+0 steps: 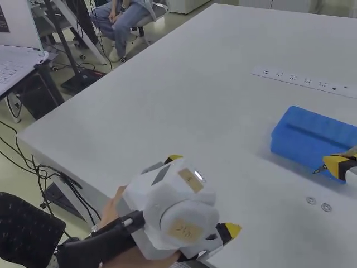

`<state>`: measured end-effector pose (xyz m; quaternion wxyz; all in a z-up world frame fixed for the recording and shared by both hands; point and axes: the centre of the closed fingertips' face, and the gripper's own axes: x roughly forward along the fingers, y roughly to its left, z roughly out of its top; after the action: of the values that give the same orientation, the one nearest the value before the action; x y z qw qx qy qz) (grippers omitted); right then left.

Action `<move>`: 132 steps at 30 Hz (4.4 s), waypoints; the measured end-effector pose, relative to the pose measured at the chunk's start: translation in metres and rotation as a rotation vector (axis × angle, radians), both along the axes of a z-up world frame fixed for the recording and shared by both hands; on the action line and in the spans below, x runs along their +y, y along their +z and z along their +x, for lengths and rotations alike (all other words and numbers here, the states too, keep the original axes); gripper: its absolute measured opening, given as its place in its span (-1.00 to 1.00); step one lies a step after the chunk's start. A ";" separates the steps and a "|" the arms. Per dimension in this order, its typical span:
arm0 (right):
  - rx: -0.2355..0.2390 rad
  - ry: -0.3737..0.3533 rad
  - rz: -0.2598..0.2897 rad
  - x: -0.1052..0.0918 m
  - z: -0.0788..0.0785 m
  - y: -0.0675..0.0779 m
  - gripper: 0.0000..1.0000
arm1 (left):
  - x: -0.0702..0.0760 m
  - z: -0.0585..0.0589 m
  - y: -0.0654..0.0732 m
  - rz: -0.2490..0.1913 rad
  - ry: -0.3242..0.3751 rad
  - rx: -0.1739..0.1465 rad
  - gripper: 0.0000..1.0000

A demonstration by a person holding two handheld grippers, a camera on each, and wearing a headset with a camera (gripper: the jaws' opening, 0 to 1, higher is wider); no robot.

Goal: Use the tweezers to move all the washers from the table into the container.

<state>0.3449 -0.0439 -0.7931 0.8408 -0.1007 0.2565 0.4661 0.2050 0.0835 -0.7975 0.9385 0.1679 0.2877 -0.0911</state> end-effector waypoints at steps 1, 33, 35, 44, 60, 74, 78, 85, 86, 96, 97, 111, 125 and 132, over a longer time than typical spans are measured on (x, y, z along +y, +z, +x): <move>0.004 -0.003 -0.006 -0.001 -0.003 -0.002 -0.94 | 0.000 0.000 0.000 -0.001 0.001 -0.001 0.75; 0.033 0.010 -0.103 -0.012 -0.017 -0.032 -0.94 | 0.003 -0.001 -0.001 0.011 0.010 0.006 0.73; 0.036 0.010 -0.101 -0.012 -0.017 -0.032 -0.95 | 0.003 -0.001 -0.001 0.013 0.010 0.006 0.73; 0.031 0.008 -0.108 -0.011 -0.017 -0.029 -0.96 | 0.002 -0.001 0.000 0.008 0.009 0.003 0.74; 0.028 -0.030 -0.061 -0.017 -0.007 -0.013 -0.96 | 0.003 0.000 -0.001 0.009 0.009 0.002 0.73; -0.020 -0.042 -0.048 -0.020 0.013 0.008 -0.96 | 0.004 0.000 0.000 0.007 0.017 -0.005 0.73; -0.040 -0.047 -0.033 -0.017 0.022 0.013 -0.96 | 0.004 0.000 0.001 0.006 0.016 -0.008 0.73; -0.061 -0.049 -0.018 -0.009 0.033 0.020 -0.96 | 0.004 0.000 0.001 0.006 0.018 -0.008 0.73; -0.067 -0.048 -0.017 -0.008 0.034 0.022 -0.96 | 0.004 0.000 0.002 0.006 0.018 -0.011 0.73; -0.067 -0.111 0.015 -0.006 0.060 0.021 -0.95 | 0.005 0.000 0.001 0.009 0.020 -0.004 0.72; -0.068 -0.114 0.012 -0.006 0.062 0.020 -0.95 | 0.005 0.000 0.001 0.010 0.020 -0.003 0.72; -0.062 -0.089 -0.064 0.001 0.077 -0.010 -0.95 | 0.005 -0.001 -0.001 0.014 0.020 0.005 0.71; -0.045 -0.089 -0.095 0.003 0.084 -0.023 -0.95 | 0.006 0.000 0.000 0.014 0.022 0.003 0.71; -0.043 -0.086 -0.114 0.002 0.083 -0.030 -0.95 | 0.005 0.000 -0.001 0.013 0.021 0.004 0.71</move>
<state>0.4274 -0.0420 -0.8231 0.8583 -0.1472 0.2684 0.4119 0.2047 0.0888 -0.7980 0.9376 0.1708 0.2920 -0.0798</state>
